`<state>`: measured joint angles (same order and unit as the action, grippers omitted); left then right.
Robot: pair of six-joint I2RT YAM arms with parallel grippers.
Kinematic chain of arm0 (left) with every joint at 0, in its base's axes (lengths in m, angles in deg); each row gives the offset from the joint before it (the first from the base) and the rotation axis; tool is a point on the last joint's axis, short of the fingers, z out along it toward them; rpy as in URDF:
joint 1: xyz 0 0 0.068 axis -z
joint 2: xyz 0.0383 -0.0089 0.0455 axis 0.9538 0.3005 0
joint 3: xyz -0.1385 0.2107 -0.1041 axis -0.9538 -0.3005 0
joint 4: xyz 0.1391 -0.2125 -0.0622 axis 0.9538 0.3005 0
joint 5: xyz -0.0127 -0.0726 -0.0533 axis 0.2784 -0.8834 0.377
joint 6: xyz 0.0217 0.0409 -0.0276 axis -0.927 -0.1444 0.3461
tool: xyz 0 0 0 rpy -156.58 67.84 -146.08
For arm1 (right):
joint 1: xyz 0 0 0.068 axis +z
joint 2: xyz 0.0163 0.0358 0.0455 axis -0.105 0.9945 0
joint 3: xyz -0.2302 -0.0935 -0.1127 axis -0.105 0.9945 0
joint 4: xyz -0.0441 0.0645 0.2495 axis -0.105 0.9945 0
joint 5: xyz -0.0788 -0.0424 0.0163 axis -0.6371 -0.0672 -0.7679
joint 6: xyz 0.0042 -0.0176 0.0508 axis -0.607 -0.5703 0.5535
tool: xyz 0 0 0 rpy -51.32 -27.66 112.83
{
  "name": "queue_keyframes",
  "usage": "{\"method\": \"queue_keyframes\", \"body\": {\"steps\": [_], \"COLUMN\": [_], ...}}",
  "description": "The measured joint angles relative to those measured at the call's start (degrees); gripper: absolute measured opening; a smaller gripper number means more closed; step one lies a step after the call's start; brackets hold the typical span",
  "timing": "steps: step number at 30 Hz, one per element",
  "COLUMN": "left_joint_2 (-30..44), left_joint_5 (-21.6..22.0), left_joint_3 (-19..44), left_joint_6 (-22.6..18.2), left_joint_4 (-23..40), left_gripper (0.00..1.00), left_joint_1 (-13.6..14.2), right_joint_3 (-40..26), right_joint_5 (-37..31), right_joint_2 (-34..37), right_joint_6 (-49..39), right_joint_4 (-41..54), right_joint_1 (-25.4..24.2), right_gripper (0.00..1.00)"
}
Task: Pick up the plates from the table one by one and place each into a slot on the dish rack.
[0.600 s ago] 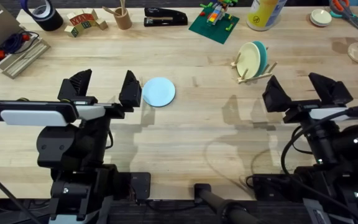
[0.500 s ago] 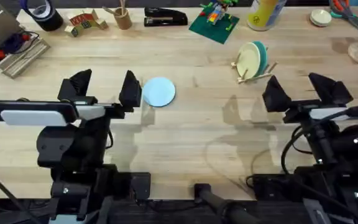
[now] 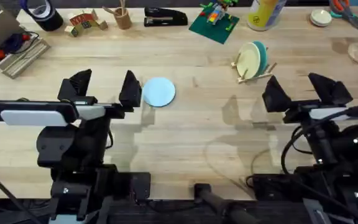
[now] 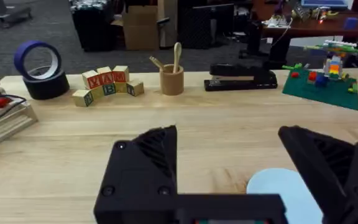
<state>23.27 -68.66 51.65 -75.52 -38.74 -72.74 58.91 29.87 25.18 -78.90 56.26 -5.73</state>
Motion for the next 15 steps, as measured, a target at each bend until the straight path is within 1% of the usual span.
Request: {"method": "queue_keyframes", "body": {"steps": [7, 15], "left_joint_2": [0.0, 0.0], "left_joint_5": [0.0, 0.0], "left_joint_3": [0.0, 0.0], "left_joint_6": [-1.5, -1.9], "left_joint_4": [-1.0, -0.4], "left_gripper": [0.994, 0.993], "left_joint_1": [0.0, 0.0], "right_joint_3": [0.0, 0.0], "right_joint_5": [0.0, 0.0], "right_joint_2": [0.0, 0.0], "right_joint_6": [0.0, 0.0], "right_joint_4": [0.0, 0.0], "right_joint_1": [0.0, 0.0], "right_gripper": [0.995, 0.995]}}
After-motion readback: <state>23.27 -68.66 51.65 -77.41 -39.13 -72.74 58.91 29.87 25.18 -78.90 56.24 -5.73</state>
